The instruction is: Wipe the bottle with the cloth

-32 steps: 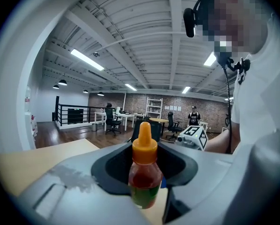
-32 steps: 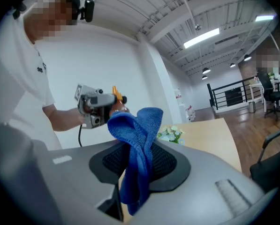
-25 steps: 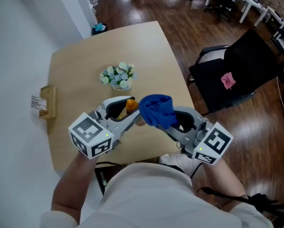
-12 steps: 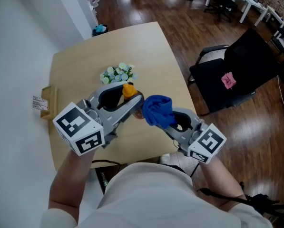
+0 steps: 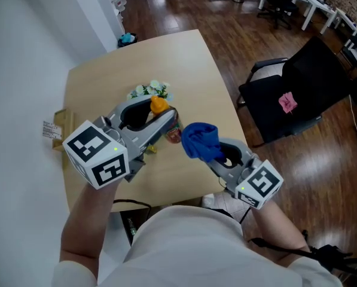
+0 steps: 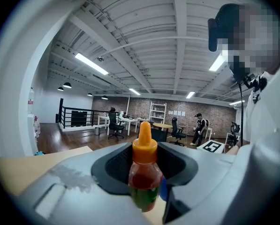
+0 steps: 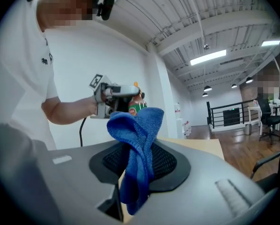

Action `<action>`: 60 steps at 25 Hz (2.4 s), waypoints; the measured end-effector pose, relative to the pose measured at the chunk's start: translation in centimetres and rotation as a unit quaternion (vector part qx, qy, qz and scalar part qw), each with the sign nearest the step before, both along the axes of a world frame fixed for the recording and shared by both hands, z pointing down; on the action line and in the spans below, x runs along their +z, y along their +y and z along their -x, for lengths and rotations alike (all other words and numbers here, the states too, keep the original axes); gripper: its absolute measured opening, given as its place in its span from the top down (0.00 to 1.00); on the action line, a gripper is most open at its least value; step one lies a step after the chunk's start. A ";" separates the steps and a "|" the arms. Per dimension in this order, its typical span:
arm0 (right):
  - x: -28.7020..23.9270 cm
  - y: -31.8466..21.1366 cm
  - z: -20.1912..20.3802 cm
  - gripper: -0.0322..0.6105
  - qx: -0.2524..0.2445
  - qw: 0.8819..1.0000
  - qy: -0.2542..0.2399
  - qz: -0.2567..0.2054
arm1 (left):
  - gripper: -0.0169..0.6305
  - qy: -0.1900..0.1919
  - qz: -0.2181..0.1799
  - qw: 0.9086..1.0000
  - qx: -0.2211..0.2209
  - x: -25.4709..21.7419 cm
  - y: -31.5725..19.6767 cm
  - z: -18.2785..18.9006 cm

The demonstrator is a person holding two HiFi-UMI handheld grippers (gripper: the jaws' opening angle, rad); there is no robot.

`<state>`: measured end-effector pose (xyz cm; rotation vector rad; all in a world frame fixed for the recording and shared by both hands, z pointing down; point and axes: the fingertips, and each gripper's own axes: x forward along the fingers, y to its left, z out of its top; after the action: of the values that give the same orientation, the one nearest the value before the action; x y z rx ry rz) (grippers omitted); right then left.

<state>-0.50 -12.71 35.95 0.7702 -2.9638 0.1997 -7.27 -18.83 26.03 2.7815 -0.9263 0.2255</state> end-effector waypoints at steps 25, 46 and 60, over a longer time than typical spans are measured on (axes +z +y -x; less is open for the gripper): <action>1.6 3.9 3.8 0.77 -0.052 0.997 0.050 -0.024 | 0.73 0.003 -0.012 1.000 -0.012 -1.9 0.1 -0.9; 3.9 3.7 4.9 0.77 -0.036 0.995 0.096 -0.015 | 0.73 0.024 -0.027 0.999 0.007 -4.3 3.1 -1.6; -0.6 -1.2 -3.3 0.77 0.067 0.997 0.039 -0.002 | 0.73 0.026 -0.018 0.999 0.023 -3.4 4.1 -1.3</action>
<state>2.75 -13.88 35.40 0.9542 -2.8428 0.1665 -5.94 -14.71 22.61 2.8294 -0.8631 0.1436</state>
